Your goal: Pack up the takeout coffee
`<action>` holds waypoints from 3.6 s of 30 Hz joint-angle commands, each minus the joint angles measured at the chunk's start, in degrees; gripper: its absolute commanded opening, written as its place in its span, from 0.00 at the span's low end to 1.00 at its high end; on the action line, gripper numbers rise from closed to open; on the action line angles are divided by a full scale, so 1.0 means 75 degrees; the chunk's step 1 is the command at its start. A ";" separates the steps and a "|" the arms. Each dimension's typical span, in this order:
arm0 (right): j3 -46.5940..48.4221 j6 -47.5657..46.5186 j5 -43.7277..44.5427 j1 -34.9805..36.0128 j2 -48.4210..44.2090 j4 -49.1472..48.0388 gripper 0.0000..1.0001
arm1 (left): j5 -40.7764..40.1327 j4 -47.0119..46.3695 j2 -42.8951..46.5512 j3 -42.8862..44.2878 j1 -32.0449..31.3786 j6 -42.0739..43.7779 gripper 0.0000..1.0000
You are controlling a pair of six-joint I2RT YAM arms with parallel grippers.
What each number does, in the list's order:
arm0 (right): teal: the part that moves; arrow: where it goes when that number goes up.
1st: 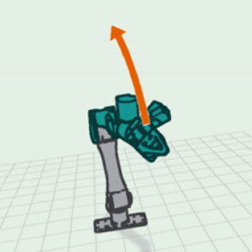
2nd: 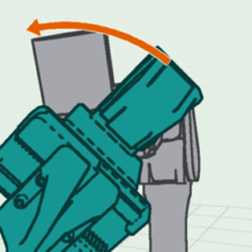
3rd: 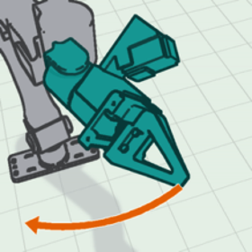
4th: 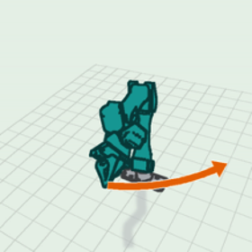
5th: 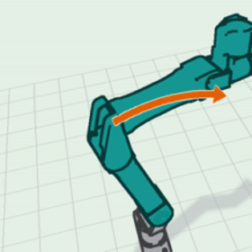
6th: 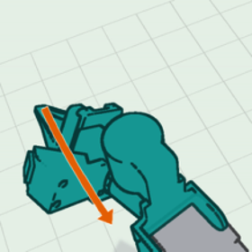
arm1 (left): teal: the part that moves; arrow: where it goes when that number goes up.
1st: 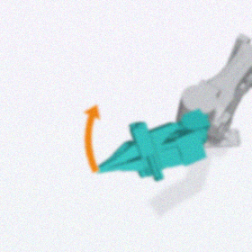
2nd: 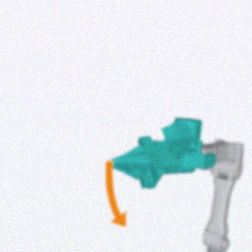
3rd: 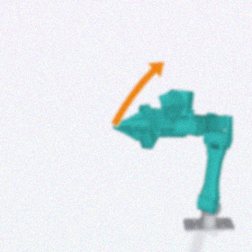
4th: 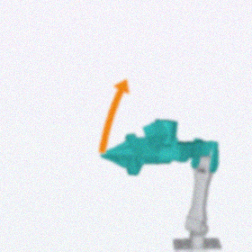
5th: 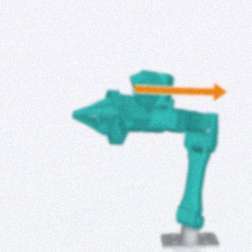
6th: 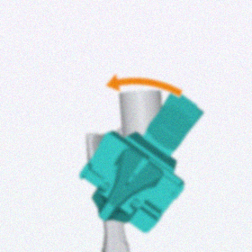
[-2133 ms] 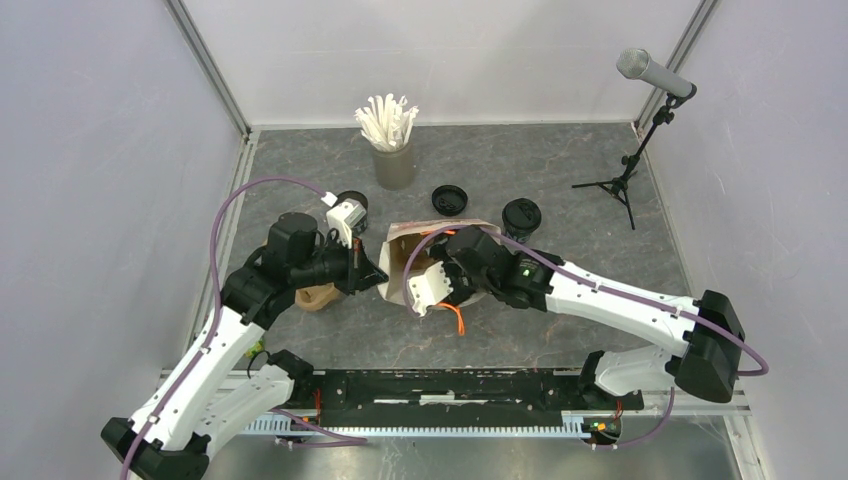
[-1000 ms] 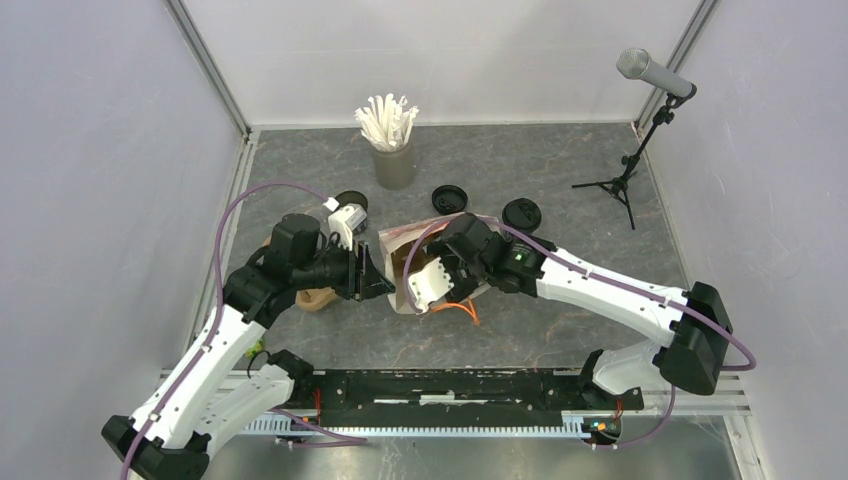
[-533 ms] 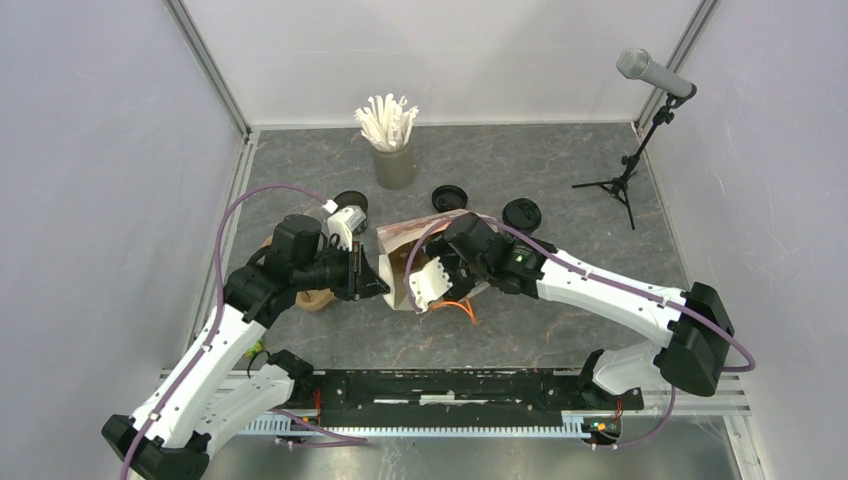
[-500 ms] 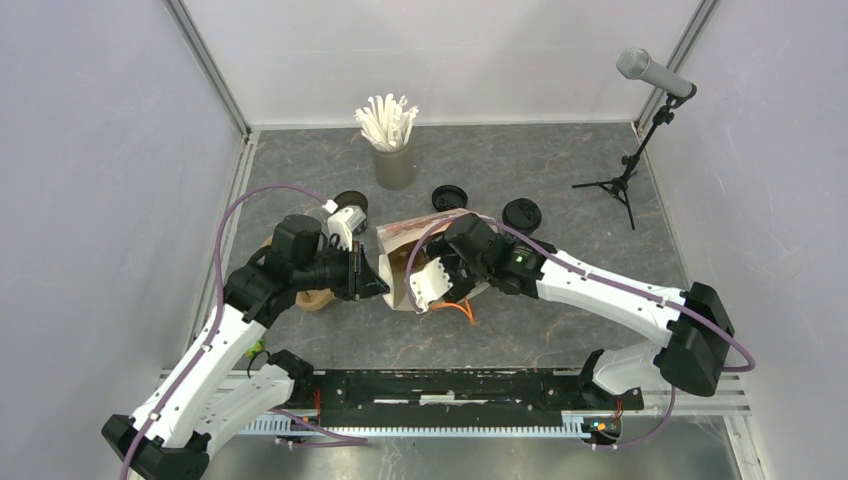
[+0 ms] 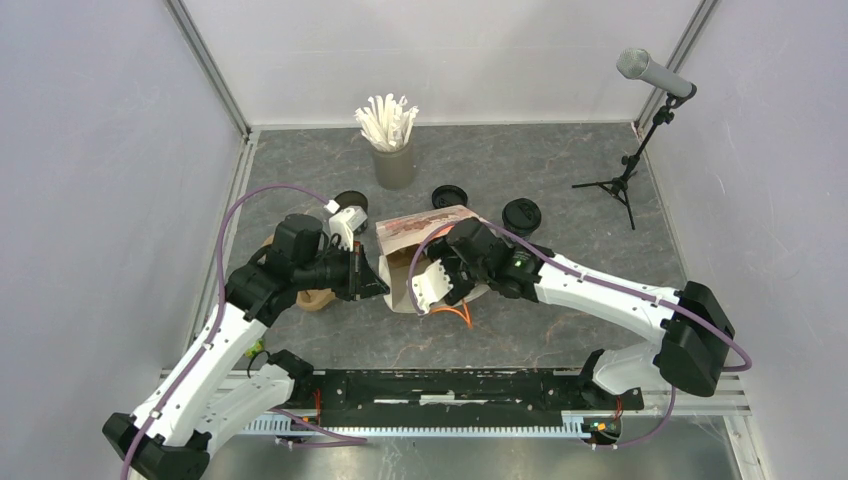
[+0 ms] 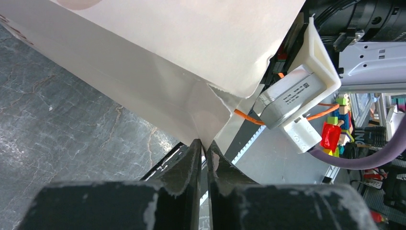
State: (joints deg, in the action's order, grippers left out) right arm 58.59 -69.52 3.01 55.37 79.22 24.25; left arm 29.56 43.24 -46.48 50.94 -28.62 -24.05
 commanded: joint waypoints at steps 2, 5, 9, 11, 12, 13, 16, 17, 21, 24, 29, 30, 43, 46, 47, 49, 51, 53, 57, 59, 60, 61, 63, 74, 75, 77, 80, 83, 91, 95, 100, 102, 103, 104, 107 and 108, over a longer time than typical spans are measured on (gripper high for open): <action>-0.0164 -0.0291 0.0039 -0.0034 -0.0165 -0.0576 0.60 | 0.0324 -0.0167 -0.0072 0.0300 -0.0003 -0.0141 0.12; -0.0302 -0.0373 0.0050 -0.0062 -0.0212 -0.0734 0.60 | 0.0358 -0.0176 -0.0072 0.0287 0.0003 -0.0156 0.08; -0.0390 -0.0443 -0.0050 -0.0117 -0.0230 -0.0859 0.60 | 0.0402 -0.0176 -0.0060 0.0275 0.0008 -0.0179 0.07; -0.0483 -0.0515 -0.0045 -0.0116 -0.0231 -0.0954 0.60 | 0.0416 -0.0183 -0.0062 0.0279 0.0006 -0.0214 0.06; -0.0487 -0.0534 -0.0035 -0.0118 -0.0226 -0.0981 0.60 | 0.0418 -0.0179 -0.0050 0.0275 0.0008 -0.0236 0.06; -0.0487 -0.0529 -0.0026 -0.0112 -0.0223 -0.1013 0.60 | 0.0424 -0.0176 -0.0049 0.0275 0.0000 -0.0235 0.06; -0.0563 -0.0598 0.0030 -0.0118 -0.0280 -0.1202 0.60 | 0.0441 -0.0176 -0.0003 0.0231 0.0007 -0.0302 0.05; -0.0589 -0.0630 0.0062 -0.0110 -0.0279 -0.1223 0.60 | 0.0452 -0.0176 0.0008 0.0217 0.0007 -0.0313 0.05; -0.0621 -0.0686 0.0057 -0.0116 -0.0223 -0.1219 0.61 | 0.0487 -0.0176 0.0067 0.0193 0.0003 -0.0338 0.05; -0.0595 -0.0665 0.0035 -0.0107 -0.0153 -0.1236 0.61 | 0.0520 -0.0171 0.0098 0.0205 0.0005 -0.0354 0.05; -0.0605 -0.0587 0.0080 -0.0116 -0.0052 -0.1311 0.61 | 0.0558 -0.0176 0.0121 0.0204 0.0005 -0.0370 0.05; -0.0605 -0.0567 0.0063 -0.0116 -0.0034 -0.1316 0.61 | 0.0559 -0.0170 0.0123 0.0205 0.0006 -0.0377 0.05; -0.0330 -0.0623 -0.0238 -0.0135 0.0226 -0.0959 0.60 | 0.0570 -0.0177 0.0204 0.0111 0.0002 -0.0413 0.05; -0.0301 -0.0596 -0.0263 -0.0141 0.0271 -0.0986 0.60 | 0.0582 -0.0171 0.0222 0.0099 0.0002 -0.0428 0.05; -0.0311 -0.0588 -0.0246 -0.0141 0.0277 -0.1045 0.60 | 0.0582 -0.0174 0.0242 0.0099 0.0006 -0.0448 0.05; -0.0358 -0.0572 -0.0266 -0.0175 0.0268 -0.1135 0.60 | 0.0582 -0.0175 0.0257 0.0105 0.0006 -0.0459 0.05; -0.0360 -0.0572 -0.0261 -0.0205 0.0271 -0.1164 0.60 | 0.0599 -0.0165 0.0276 0.0091 0.0005 -0.0467 0.05; -0.0391 -0.0552 -0.0262 -0.0252 0.0260 -0.1207 0.60 | 0.0623 -0.0165 0.0299 0.0054 0.0004 -0.0473 0.05; -0.0444 -0.0560 -0.0357 -0.0327 0.0258 -0.1218 0.59 | 0.0663 -0.0171 0.0341 -0.0005 0.0007 -0.0508 0.05; -0.0436 -0.0585 -0.0379 -0.0351 0.0267 -0.1217 0.59 | 0.0696 -0.0166 0.0339 -0.0011 -0.0002 -0.0511 0.05; -0.0420 -0.0580 -0.0377 -0.0361 0.0268 -0.1222 0.60 | 0.0709 -0.0172 0.0344 -0.0018 0.0007 -0.0521 0.05; -0.0401 -0.0565 -0.0377 -0.0375 0.0267 -0.1239 0.59 | 0.0722 -0.0175 0.0331 -0.0017 -0.0003 -0.0524 0.05; -0.0366 -0.0535 -0.0659 -0.0375 0.0260 -0.1240 0.60 | 0.0734 -0.0176 0.0317 -0.0040 0.0005 -0.0525 0.05; -0.0546 -0.0434 -0.0849 -0.0393 0.0289 -0.1397 0.59 | 0.0793 -0.0170 0.0340 -0.0124 0.0007 -0.0485 0.05; -0.0565 -0.0426 -0.0829 -0.0399 0.0306 -0.1432 0.59 | 0.0803 -0.0164 0.0342 -0.0124 0.0007 -0.0489 0.05; -0.0546 -0.0423 -0.0841 -0.0424 0.0354 -0.1440 0.59 | 0.0816 -0.0164 0.0336 -0.0134 0.0005 -0.0493 0.05; -0.0558 -0.0444 -0.0858 -0.0434 0.0406 -0.1432 0.59 | 0.0851 -0.0164 0.0338 -0.0135 0.0005 -0.0497 0.04; -0.0568 -0.0476 -0.0863 -0.0455 0.0430 -0.1474 0.59 | 0.0853 -0.0164 0.0383 -0.0158 0.0005 -0.0525 0.04; -0.0624 -0.0464 -0.0873 -0.0520 0.0487 -0.1501 0.59 | 0.0828 -0.0059 0.0398 -0.0167 0.0007 -0.0500 0.04; -0.0663 -0.0462 -0.0864 -0.0562 0.0516 -0.1509 0.60 | 0.0816 -0.0047 0.0430 -0.0168 0.0001 -0.0508 0.04; -0.0739 -0.0461 -0.0860 -0.0579 0.0525 -0.1590 0.60 | 0.0816 -0.0054 0.0380 -0.0147 0.0006 -0.0514 0.04; -0.0757 -0.0455 -0.0860 -0.0596 0.0558 -0.1602 0.60 | 0.0816 -0.0047 0.0385 -0.0158 0.0002 -0.0519 0.04; -0.0757 -0.0435 -0.0863 -0.0595 0.0577 -0.1628 0.61 | 0.0816 -0.0052 0.0391 -0.0163 0.0005 -0.0534 0.04; -0.0769 -0.0418 -0.0863 -0.0608 0.0575 -0.1659 0.60 | 0.0816 -0.0047 0.0394 -0.0170 -0.0002 -0.0541 0.04; -0.0780 -0.0389 -0.0873 -0.0646 0.0621 -0.1716 0.61 | 0.0817 -0.0047 0.0408 -0.0194 0.0003 -0.0550 0.04; -0.0792 -0.0388 -0.0875 -0.0673 0.0626 -0.1741 0.61 | 0.0813 -0.0047 0.0400 -0.0194 0.0007 -0.0554 0.04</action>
State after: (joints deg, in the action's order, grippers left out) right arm 53.49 -72.31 -2.44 51.13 82.81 12.69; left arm 33.61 43.44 -44.07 49.63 -28.62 -26.30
